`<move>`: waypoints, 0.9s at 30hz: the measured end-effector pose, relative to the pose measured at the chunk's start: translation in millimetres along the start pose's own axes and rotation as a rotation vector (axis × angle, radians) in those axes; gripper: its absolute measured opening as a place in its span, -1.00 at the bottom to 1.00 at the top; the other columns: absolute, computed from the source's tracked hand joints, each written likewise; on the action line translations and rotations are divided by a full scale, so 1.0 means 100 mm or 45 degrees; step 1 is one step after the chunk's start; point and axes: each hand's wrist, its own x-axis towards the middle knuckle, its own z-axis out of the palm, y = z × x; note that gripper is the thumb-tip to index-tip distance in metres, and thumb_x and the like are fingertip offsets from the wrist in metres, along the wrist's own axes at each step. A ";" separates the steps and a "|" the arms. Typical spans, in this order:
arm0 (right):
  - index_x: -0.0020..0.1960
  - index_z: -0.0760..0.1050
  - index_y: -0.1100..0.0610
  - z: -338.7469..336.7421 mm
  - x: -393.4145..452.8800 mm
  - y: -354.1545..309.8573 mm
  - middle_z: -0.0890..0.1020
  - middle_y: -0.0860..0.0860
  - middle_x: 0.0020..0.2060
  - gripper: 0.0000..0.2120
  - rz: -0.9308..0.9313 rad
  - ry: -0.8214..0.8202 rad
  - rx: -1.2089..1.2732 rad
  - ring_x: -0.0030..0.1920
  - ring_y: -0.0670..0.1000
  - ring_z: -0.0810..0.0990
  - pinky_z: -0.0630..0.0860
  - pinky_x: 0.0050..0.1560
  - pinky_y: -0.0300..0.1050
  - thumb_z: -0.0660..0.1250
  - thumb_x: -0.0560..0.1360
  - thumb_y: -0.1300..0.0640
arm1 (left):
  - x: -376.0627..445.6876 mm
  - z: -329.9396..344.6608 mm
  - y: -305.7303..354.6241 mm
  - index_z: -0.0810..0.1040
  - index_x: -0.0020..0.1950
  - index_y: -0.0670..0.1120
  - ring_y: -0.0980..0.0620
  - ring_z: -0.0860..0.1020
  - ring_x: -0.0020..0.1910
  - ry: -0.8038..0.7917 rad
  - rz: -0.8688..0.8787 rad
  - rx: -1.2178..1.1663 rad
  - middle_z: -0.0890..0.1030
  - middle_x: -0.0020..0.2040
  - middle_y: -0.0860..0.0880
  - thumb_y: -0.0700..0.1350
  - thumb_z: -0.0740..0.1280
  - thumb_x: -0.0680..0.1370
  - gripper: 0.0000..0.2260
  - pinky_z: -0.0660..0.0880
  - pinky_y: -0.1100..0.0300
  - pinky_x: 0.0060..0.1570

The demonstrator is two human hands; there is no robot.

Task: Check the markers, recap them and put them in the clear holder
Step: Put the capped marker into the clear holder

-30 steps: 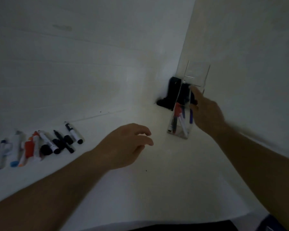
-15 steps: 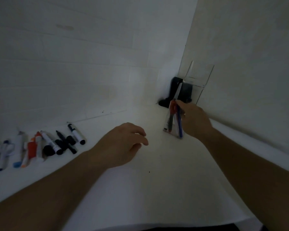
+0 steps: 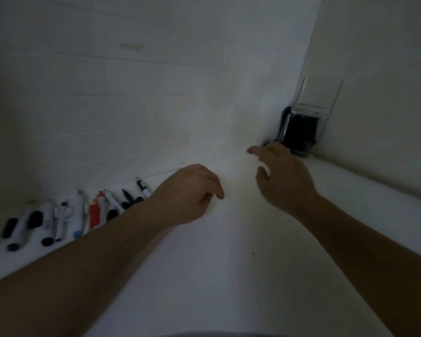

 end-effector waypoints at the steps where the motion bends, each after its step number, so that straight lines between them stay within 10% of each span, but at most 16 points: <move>1: 0.31 0.50 -0.02 0.10 0.02 -0.15 0.52 -0.02 0.11 -0.60 0.006 -0.064 0.114 -0.01 0.00 0.55 0.55 -0.02 -0.08 0.27 0.51 0.23 | -0.04 -0.10 -0.11 0.72 -0.04 0.01 -0.01 0.61 0.00 0.006 -0.046 0.038 0.70 0.03 0.04 -0.38 0.32 0.39 -0.65 0.51 0.16 0.07; 9: 0.33 0.53 0.06 0.95 0.14 -1.27 0.49 0.05 0.26 -0.64 -0.180 -0.692 0.675 0.17 0.04 0.51 0.44 0.24 -0.13 0.23 0.58 0.25 | -0.67 -0.65 -0.70 0.69 -0.03 0.06 -0.19 0.60 -0.03 0.571 -1.058 0.067 0.61 0.15 0.00 -0.37 0.16 0.43 -0.56 0.60 -0.04 -0.02; 17: 0.06 0.55 0.16 1.11 0.26 -1.41 0.47 0.13 -0.13 -0.67 -0.325 -0.665 0.269 -0.06 0.20 0.52 0.45 -0.06 0.00 0.08 0.68 0.01 | -0.70 -0.54 -0.67 0.66 -0.06 0.11 -0.13 0.50 0.20 0.472 -1.049 0.047 0.61 0.17 -0.06 -0.40 0.15 0.43 -0.54 0.51 -0.04 0.17; 22: 0.26 0.48 0.06 0.97 0.13 -0.98 0.55 0.14 0.07 -0.56 -0.071 -0.615 -0.020 0.07 0.20 0.56 0.45 -0.06 0.00 0.07 0.63 -0.21 | -0.71 -0.51 -0.70 0.62 -0.08 0.23 -0.21 0.58 -0.02 0.282 -1.085 -0.039 0.62 0.13 -0.06 -0.25 0.18 0.49 -0.62 0.58 -0.02 0.01; 27: -0.21 0.24 0.01 0.82 -0.06 -0.58 0.43 -0.04 -0.33 -0.69 0.228 -0.491 0.234 -0.30 0.04 0.46 0.28 -0.34 -0.07 0.22 0.61 -0.09 | -0.67 -0.57 -0.58 0.66 -0.03 0.22 -0.05 0.47 0.08 0.031 -0.945 -0.060 0.56 -0.15 0.24 0.00 0.15 0.43 -0.69 0.41 -0.03 0.20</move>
